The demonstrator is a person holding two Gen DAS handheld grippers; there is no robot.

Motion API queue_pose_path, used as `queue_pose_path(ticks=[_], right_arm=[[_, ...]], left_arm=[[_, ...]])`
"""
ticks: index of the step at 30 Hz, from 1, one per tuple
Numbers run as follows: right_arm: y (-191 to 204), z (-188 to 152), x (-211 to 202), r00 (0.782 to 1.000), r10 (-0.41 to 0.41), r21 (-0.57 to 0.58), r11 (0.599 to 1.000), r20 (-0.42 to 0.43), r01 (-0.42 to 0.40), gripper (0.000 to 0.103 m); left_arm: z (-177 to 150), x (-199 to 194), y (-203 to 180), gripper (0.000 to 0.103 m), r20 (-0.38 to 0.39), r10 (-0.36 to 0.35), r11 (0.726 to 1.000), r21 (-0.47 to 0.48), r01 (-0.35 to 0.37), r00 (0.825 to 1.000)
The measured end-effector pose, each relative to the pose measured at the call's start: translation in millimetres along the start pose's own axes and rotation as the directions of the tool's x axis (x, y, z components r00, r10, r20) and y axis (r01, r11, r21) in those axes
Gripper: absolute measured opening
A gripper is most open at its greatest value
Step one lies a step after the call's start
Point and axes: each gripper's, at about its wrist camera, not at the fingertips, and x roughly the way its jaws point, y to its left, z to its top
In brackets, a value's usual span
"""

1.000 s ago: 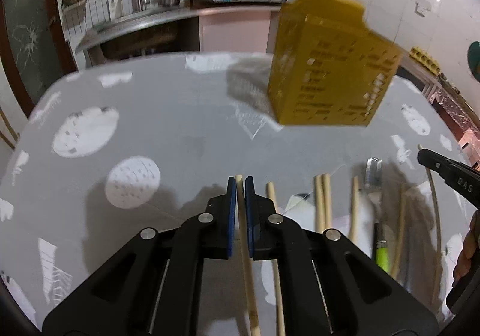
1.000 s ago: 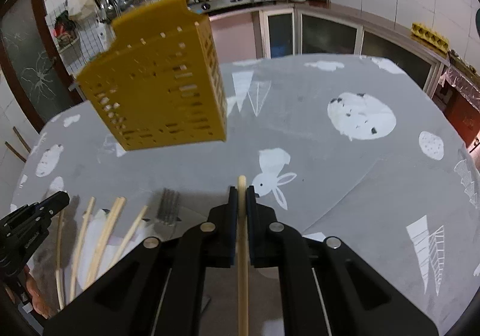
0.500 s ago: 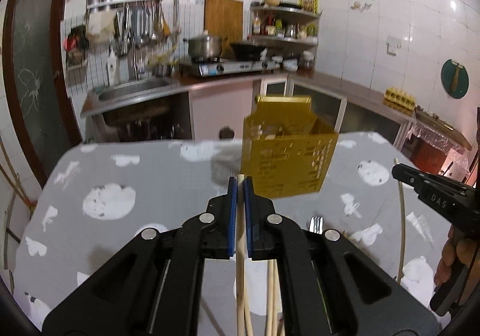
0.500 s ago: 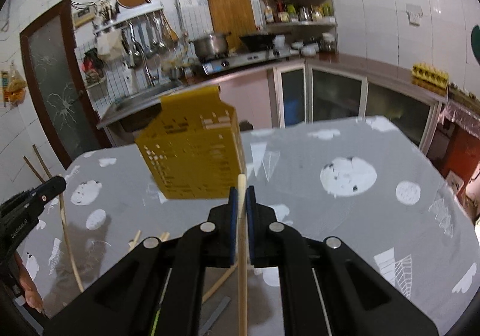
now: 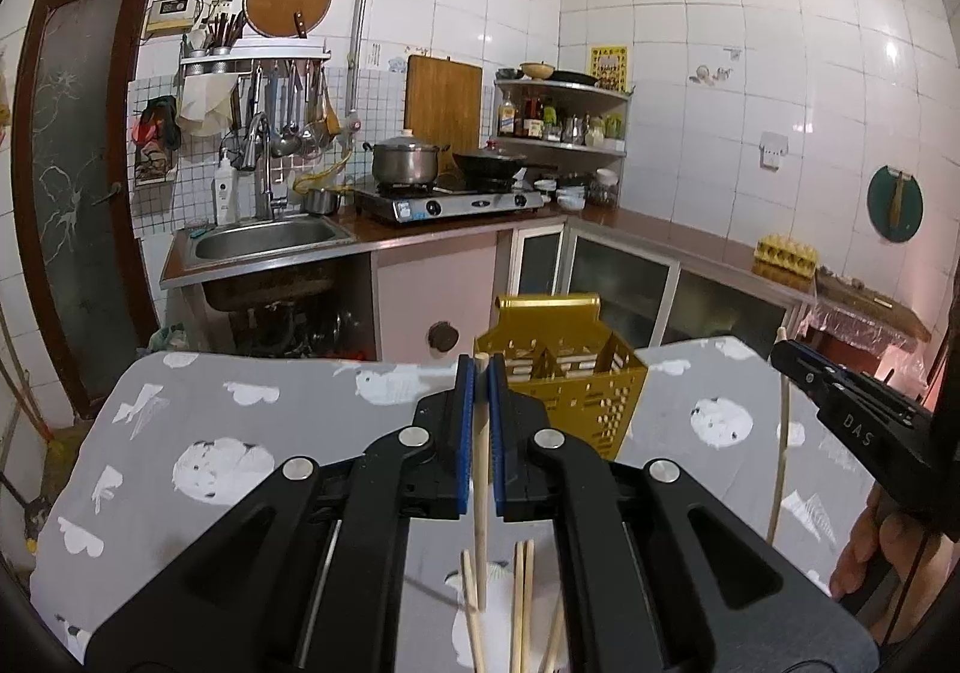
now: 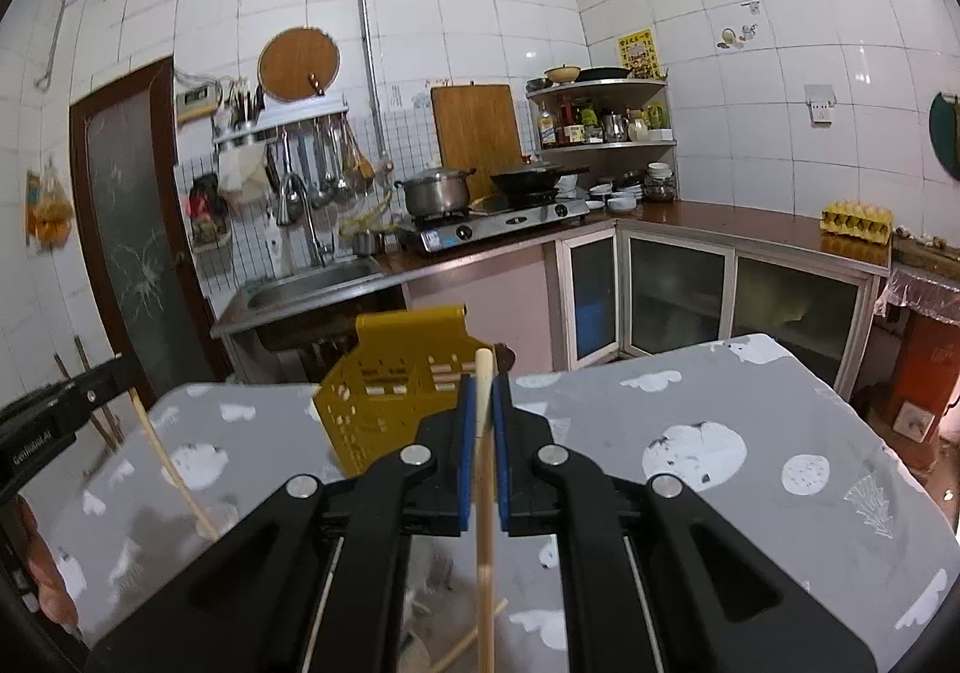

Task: Organize utensils
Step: 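Carry both held chopsticks up over the yellow slotted holder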

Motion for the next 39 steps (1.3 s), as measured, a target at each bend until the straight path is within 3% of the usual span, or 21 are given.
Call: queue_pose_path(ticks=[14, 23, 27, 34, 39], right_arm=[[10.7, 73.4, 33.6, 0.991, 0.030, 0.031, 0.999, 0.134, -0.035, 0.006], [10.9, 121.6, 62.8, 0.959, 0.035, 0.080, 0.995, 0.282, -0.060, 0.006], [13.4, 126.1, 81.4, 0.951, 0.039, 0.071, 0.995, 0.308, -0.064, 0.006], [11.6, 123.0, 114.4, 0.940, 0.047, 0.064, 0.995, 0.339, -0.072, 0.006], [6.5, 109.2, 145.6, 0.945, 0.045, 0.064, 0.996, 0.323, -0.069, 0.006]], left_arm=[[79.7, 27.1, -5.1, 0.003, 0.085, -0.007, 1.000, -0.022, 0.009, 0.996], [131.0, 53.4, -26.1, 0.003, 0.201, -0.017, 1.000, 0.005, 0.016, 0.980], [133.0, 72.1, -32.7, 0.003, 0.229, -0.019, 1.000, 0.017, 0.016, 0.973], [119.8, 117.3, -23.3, 0.003, 0.195, -0.008, 1.000, 0.009, 0.007, 0.981], [100.3, 141.4, -13.3, 0.003, 0.150, 0.001, 1.000, -0.002, -0.001, 0.989]])
